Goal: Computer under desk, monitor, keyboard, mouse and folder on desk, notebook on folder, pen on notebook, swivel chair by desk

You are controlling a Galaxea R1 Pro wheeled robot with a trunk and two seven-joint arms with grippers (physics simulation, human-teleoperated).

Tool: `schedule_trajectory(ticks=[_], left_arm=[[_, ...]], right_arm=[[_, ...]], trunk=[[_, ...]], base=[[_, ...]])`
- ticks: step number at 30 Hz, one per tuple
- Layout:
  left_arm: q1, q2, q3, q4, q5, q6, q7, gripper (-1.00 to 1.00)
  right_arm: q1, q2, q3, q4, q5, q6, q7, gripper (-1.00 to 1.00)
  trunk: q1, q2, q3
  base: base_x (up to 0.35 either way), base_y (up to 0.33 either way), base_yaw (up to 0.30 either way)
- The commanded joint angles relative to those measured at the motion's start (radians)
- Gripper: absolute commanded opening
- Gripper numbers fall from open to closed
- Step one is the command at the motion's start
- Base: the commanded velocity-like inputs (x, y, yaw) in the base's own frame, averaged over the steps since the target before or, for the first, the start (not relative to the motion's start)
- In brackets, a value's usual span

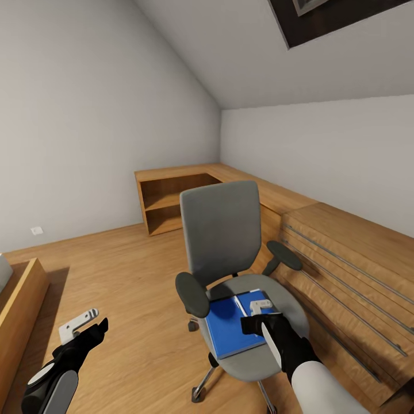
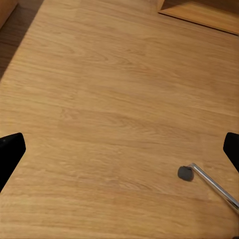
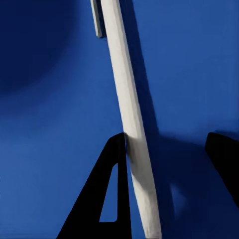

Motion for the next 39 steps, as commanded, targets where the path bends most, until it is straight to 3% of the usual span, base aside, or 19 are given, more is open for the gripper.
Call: schedule_trajectory(ticks=[1, 23, 39], left_arm=[[-0.001, 0.000, -0.001, -0.001, 0.010, 0.003, 0.007, 1.00], [-0.001, 0.000, -0.001, -0.001, 0.009, 0.003, 0.007, 1.00], [0.000, 0.001, 0.000, -0.001, 0.009, 0.002, 0.009, 1.00]], right_arm=[[0.000, 0.001, -0.006, 0.017, 0.002, 0.007, 0.009, -1.00], [0.000, 0.006, -0.003, 0.017, 0.000, 0.075, 0.009, -1.00], [0.000, 0.006, -0.003, 0.017, 0.001, 0.079, 0.009, -1.00]], trunk=[[0.000, 0.000, -0.001], [0.000, 0.000, -0.001], [0.000, 0.000, -0.001]], base=[[0.000, 0.000, 0.000], [0.000, 0.000, 0.000], [0.000, 0.000, 0.000]])
